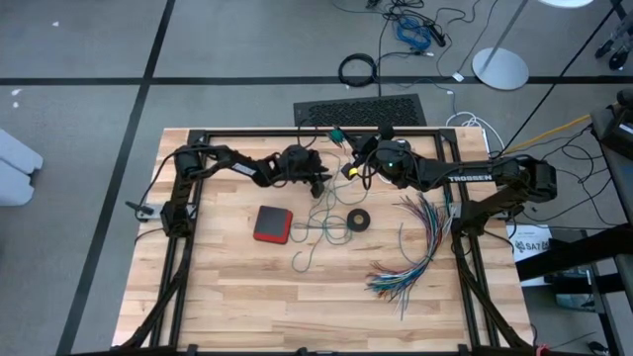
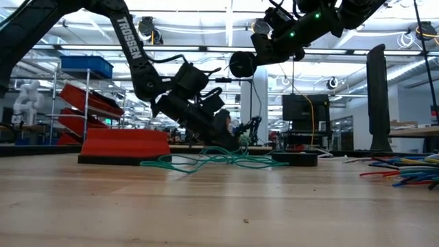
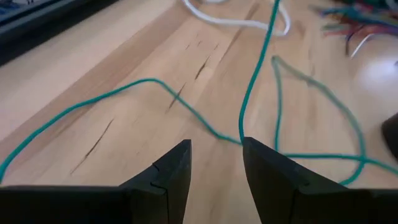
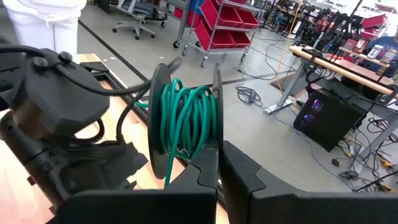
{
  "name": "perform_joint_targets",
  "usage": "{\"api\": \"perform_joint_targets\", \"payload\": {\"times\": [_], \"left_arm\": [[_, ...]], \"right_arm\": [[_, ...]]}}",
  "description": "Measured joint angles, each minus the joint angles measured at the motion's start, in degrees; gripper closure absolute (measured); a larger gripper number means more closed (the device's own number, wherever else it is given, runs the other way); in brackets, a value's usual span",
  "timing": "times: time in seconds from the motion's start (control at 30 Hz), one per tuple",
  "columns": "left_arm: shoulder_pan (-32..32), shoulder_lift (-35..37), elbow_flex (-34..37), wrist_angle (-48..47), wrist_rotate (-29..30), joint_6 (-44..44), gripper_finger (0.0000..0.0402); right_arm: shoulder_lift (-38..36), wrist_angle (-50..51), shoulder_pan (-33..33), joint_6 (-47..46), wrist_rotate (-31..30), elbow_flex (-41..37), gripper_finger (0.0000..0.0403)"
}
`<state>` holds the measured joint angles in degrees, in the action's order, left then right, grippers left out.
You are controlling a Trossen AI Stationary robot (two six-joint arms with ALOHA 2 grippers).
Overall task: Coiling cords
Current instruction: Coil the green wire cable on the spool
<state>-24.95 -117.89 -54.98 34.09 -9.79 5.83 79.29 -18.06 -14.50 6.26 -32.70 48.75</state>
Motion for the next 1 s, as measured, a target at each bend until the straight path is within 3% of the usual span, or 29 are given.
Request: {"api": "perform_joint_targets", "payload": {"times": [0.27, 0.6, 0.73, 1.0], "left_arm": [[-0.24, 0.01, -0.13, -0.51, -0.85, -0.92, 0.0249], [-5.28, 1.76, -0.14, 0.96, -15.44, 0.96, 0.0249], [-3.77, 1.22, -0.26, -0.59, -13.50, -1.82, 0.0249], [-4.37, 1.72, -1.93, -5.77, -16.71, -4.42, 0.0249]], "right_arm": [[0.00, -0.02, -0.01, 0.00, 0.00, 0.00, 0.0403], [0.00, -0.04, -0.02, 0.00, -0.01, 0.00, 0.0403], [0.00, -0.02, 0.00, 0.00, 0.01, 0.00, 0.0403], [0.00, -0.02, 0.00, 0.00, -0.01, 0.00, 0.0403]]}}
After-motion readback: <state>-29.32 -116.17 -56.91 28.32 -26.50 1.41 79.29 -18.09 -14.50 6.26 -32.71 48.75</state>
